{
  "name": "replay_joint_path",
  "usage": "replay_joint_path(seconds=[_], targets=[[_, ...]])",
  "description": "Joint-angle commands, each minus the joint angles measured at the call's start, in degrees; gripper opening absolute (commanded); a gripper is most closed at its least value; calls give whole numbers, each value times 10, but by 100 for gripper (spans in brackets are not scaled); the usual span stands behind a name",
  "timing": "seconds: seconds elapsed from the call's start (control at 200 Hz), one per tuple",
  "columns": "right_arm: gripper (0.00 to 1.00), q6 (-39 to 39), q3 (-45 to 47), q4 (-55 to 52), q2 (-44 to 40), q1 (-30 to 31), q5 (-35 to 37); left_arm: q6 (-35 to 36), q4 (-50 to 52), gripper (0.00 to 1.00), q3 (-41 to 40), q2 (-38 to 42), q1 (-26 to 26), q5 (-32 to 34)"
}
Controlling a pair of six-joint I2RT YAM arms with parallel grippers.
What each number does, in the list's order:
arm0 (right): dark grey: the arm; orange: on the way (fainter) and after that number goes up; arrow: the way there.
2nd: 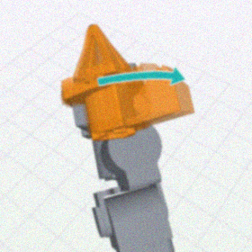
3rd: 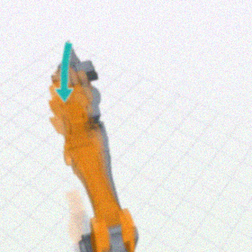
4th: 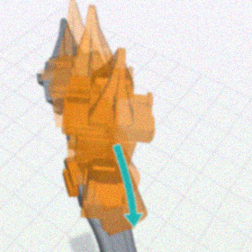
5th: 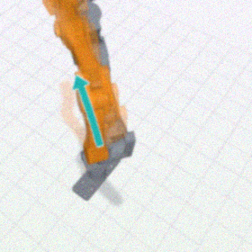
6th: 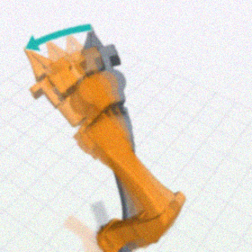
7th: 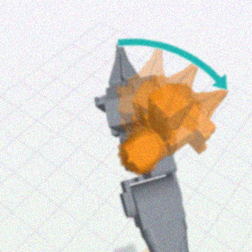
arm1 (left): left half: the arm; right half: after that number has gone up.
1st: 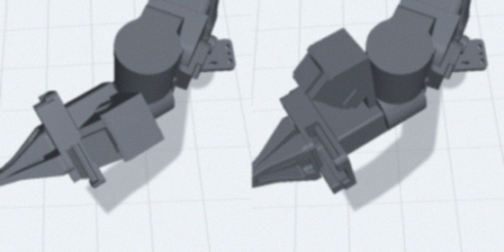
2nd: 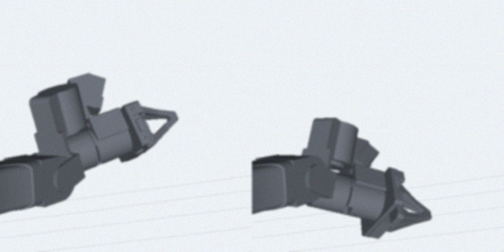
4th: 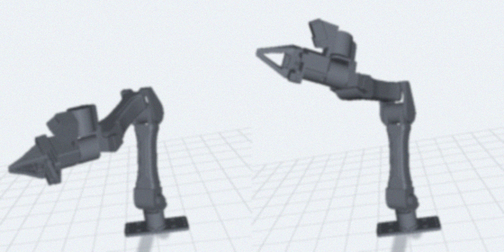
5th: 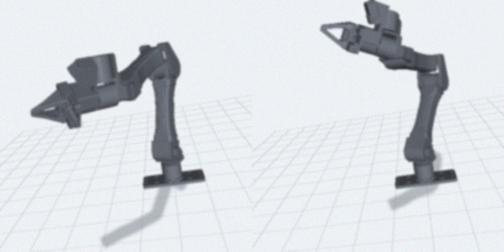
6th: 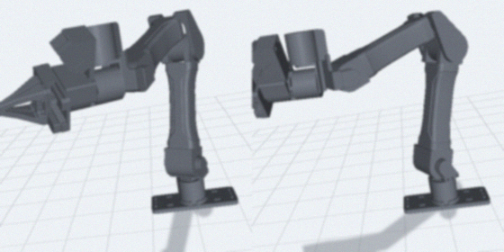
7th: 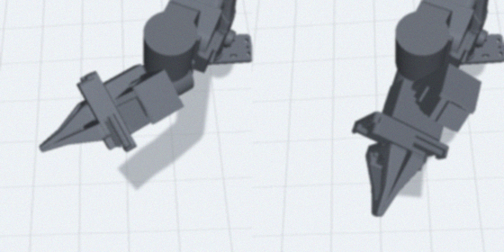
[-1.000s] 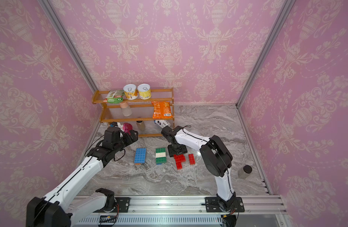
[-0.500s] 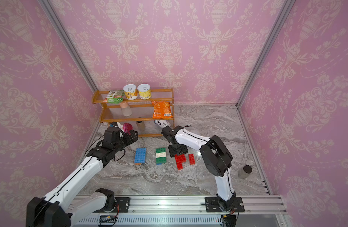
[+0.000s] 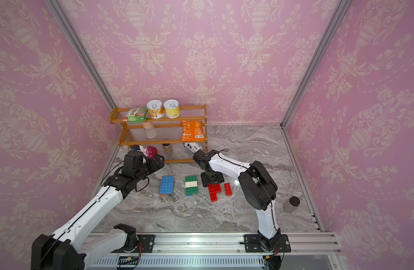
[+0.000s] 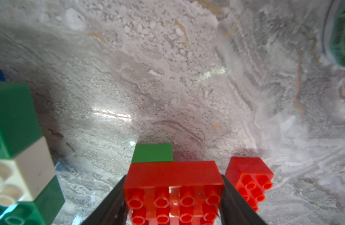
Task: Assemble a rectangle with lego
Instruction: Assemble the lego brick with the lego brick.
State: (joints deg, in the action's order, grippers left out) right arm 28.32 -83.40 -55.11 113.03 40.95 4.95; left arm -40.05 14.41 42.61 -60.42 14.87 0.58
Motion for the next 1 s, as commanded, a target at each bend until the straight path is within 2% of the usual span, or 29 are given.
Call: replay_joint_path(seconds=[0.0, 0.17, 0.355, 0.665, 0.845, 0.996], targets=[[34, 8, 30, -5, 32, -4, 9, 5, 5, 99, 5, 5, 4, 12], [31, 13, 31, -5, 61, -4, -11, 5, 5, 99, 7, 6, 4, 12], [29, 27, 22, -17, 91, -11, 0, 7, 8, 99, 8, 4, 4, 13], [33, 89, 19, 7, 48, -42, 15, 7, 4, 99, 8, 2, 4, 12], [43, 97, 6, 20, 29, -43, -2, 9, -1, 99, 10, -5, 4, 4], [58, 96, 9, 20, 9, -42, -9, 8, -1, 99, 6, -1, 4, 7]])
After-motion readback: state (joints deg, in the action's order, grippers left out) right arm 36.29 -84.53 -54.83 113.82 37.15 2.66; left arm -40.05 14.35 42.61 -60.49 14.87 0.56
